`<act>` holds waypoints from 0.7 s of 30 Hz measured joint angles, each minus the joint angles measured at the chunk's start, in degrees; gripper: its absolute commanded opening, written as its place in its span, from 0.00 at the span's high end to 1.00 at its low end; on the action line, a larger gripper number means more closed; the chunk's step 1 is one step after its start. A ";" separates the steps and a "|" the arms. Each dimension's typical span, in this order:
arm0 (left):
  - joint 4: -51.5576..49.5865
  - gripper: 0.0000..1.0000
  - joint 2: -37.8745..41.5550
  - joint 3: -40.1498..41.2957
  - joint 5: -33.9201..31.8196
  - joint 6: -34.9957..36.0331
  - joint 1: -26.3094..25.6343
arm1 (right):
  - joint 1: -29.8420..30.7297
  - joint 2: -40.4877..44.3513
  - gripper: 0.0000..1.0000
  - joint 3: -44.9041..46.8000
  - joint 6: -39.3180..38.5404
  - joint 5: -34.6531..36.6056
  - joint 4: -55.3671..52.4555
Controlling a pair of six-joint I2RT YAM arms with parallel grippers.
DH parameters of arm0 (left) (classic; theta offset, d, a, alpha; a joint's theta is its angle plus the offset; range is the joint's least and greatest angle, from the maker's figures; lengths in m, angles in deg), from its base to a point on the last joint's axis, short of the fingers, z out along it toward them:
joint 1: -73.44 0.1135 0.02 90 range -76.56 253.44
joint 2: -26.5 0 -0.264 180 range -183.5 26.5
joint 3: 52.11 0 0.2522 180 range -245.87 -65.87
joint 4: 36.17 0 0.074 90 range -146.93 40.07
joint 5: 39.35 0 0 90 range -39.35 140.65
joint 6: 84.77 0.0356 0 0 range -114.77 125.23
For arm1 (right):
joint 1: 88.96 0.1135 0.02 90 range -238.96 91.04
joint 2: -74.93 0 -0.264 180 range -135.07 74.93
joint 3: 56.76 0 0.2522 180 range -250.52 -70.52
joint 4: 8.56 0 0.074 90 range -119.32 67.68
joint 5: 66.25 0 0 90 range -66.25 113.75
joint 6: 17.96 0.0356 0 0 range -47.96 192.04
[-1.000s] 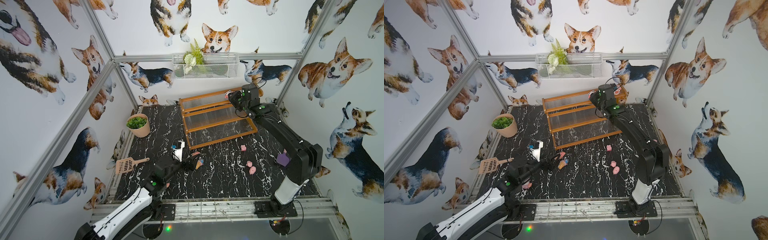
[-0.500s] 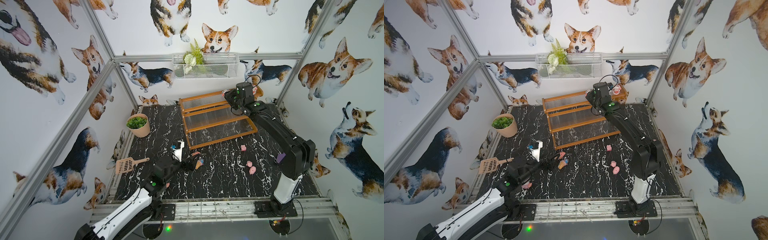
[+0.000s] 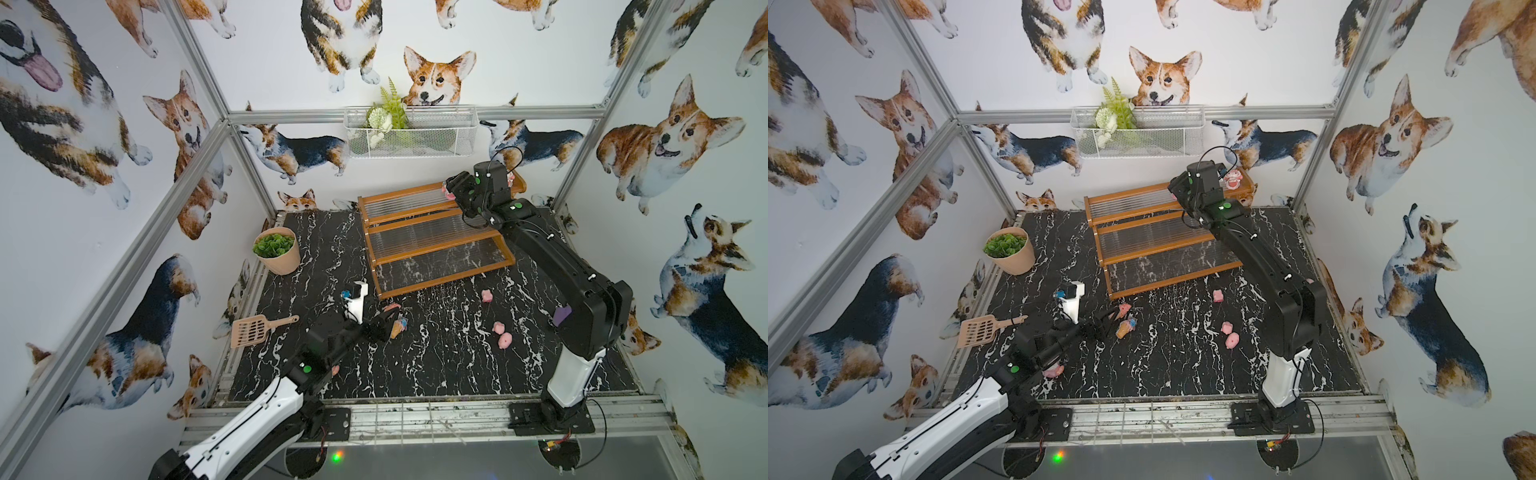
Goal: Organize plastic toys on shelves
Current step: Place the plastic toy on the shelf.
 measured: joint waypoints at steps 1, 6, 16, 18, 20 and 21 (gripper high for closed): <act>0.00 0.05 0.07 0.04 0.00 0.00 0.00 | -0.13 0.44 0.26 0.26 -0.07 0.00 -0.15; 0.00 0.05 0.31 0.09 -0.20 0.00 0.00 | -1.33 2.91 0.27 2.47 -0.42 -0.46 -0.90; -0.02 0.05 0.02 0.09 -0.17 0.00 0.00 | -4.61 7.74 0.34 4.59 -8.39 -5.64 -2.38; -0.02 0.05 -0.13 0.09 -0.17 0.00 0.00 | -5.05 9.14 0.34 4.90 -14.56 -8.70 -2.03; -0.02 0.05 -0.28 0.09 -0.17 0.00 0.00 | -5.27 10.05 0.32 4.57 -22.10 -12.17 -1.90; -0.04 0.05 -0.31 0.09 -0.17 0.00 0.00 | -5.18 9.97 0.31 3.37 -26.16 -13.64 -2.67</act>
